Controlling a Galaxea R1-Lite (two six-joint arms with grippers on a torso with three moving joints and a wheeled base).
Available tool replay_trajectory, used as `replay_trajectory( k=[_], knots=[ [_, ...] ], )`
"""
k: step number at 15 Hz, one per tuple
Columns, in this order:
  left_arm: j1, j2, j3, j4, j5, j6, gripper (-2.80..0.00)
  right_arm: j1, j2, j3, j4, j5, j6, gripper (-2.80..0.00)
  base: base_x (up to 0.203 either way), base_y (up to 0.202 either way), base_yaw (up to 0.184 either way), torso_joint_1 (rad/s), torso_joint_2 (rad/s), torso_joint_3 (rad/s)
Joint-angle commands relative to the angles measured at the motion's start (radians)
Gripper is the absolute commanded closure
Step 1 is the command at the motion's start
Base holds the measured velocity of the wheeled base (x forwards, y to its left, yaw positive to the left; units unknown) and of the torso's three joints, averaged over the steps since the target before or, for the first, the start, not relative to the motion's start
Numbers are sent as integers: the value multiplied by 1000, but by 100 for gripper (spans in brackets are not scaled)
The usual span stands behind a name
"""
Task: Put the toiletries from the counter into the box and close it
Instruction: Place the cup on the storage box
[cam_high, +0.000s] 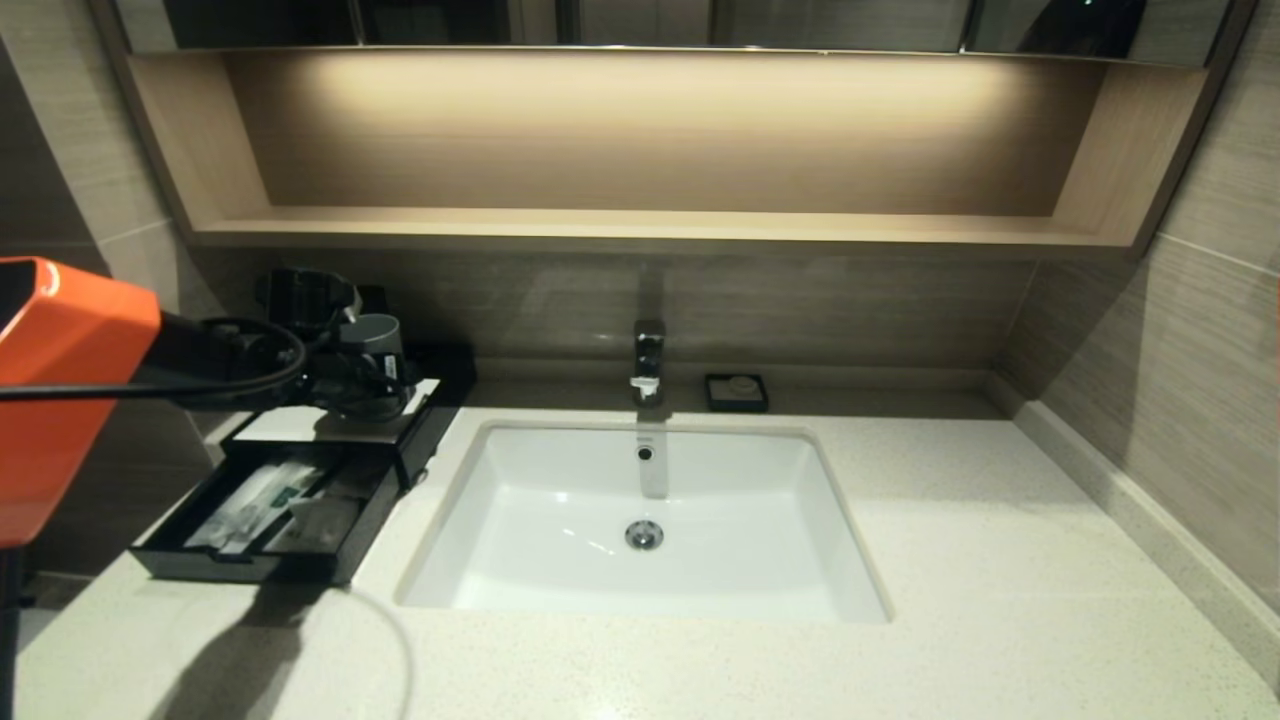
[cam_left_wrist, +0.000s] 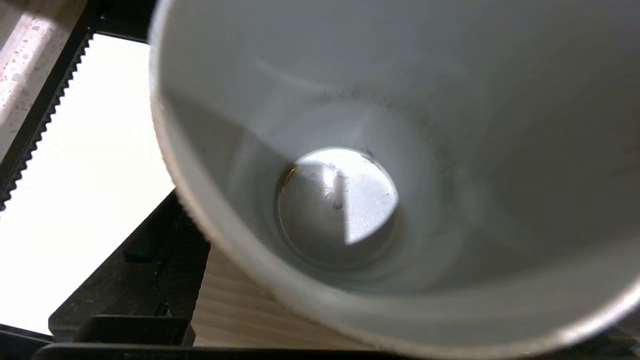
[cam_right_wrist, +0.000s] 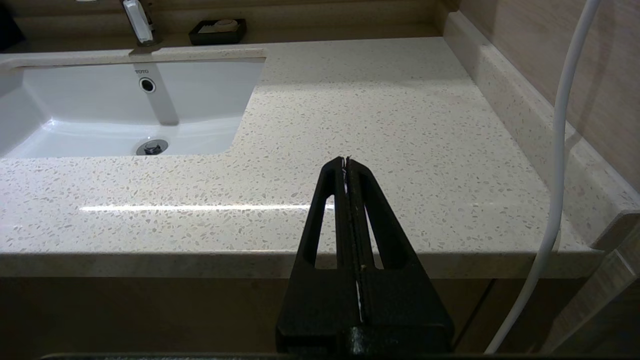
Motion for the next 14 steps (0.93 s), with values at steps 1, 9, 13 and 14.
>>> replay_trajectory(
  k=[1, 9, 13, 14],
  knots=[
    [1, -9, 0, -1, 1, -1, -280, 0, 0, 0, 0, 0, 0, 0, 0, 0, 0, 0, 0, 0],
    [1, -85, 63, -21, 1, -5, -280, 0, 0, 0, 0, 0, 0, 0, 0, 0, 0, 0, 0, 0],
    [1, -137, 70, -20, 1, -4, -280, 0, 0, 0, 1, -1, 0, 0, 0, 0, 0, 0, 0, 0],
    [1, -147, 78, -20, 1, -4, -280, 0, 0, 0, 0, 0, 0, 0, 0, 0, 0, 0, 0, 0]
  ],
)
